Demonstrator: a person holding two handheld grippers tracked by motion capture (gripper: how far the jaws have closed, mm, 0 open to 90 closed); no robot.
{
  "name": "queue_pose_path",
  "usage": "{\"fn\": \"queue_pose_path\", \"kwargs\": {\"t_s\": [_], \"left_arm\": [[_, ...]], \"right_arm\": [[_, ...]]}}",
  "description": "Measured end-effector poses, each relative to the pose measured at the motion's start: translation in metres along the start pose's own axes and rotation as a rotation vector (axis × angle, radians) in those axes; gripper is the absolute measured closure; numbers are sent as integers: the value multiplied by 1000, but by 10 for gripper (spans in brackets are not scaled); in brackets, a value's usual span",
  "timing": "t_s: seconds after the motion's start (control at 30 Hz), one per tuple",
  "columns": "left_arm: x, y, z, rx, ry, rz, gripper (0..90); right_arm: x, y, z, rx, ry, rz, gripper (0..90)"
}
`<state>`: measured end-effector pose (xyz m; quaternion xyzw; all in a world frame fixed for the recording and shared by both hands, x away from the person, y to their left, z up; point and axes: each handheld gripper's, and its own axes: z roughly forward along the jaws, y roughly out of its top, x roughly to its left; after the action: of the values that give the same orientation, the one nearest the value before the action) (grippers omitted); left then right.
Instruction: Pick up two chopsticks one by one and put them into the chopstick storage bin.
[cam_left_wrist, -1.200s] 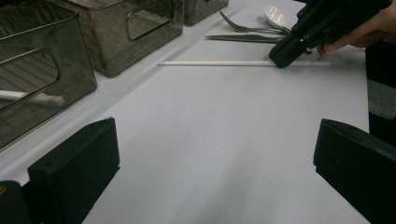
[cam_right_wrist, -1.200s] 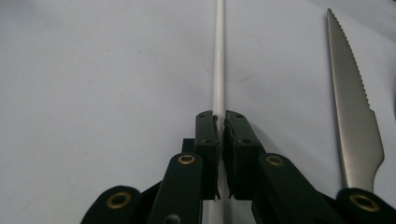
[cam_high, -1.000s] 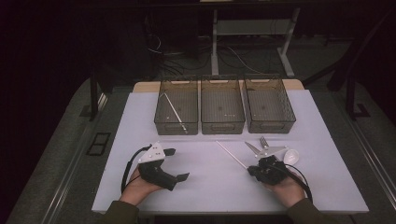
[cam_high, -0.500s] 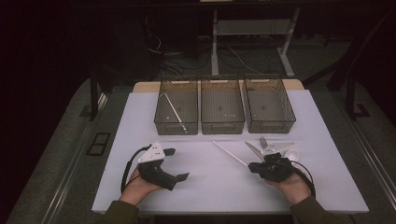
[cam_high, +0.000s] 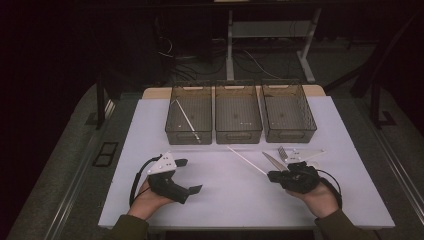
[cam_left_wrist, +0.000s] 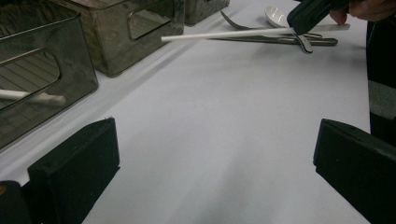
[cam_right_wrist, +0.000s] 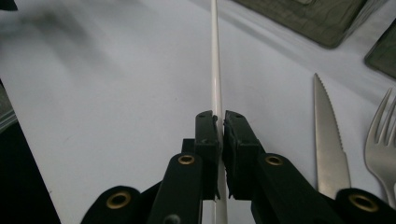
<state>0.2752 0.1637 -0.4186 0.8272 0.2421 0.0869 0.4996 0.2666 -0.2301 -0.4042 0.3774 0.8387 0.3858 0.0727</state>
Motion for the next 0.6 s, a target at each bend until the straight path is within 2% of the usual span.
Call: {"fn": "queue_pose_path", "kwargs": {"t_s": [0.6], "left_arm": [[0,0,1,3,3,2,0]], "right_arm": [[-7,32,-11,-85,0,-21,844]]}}
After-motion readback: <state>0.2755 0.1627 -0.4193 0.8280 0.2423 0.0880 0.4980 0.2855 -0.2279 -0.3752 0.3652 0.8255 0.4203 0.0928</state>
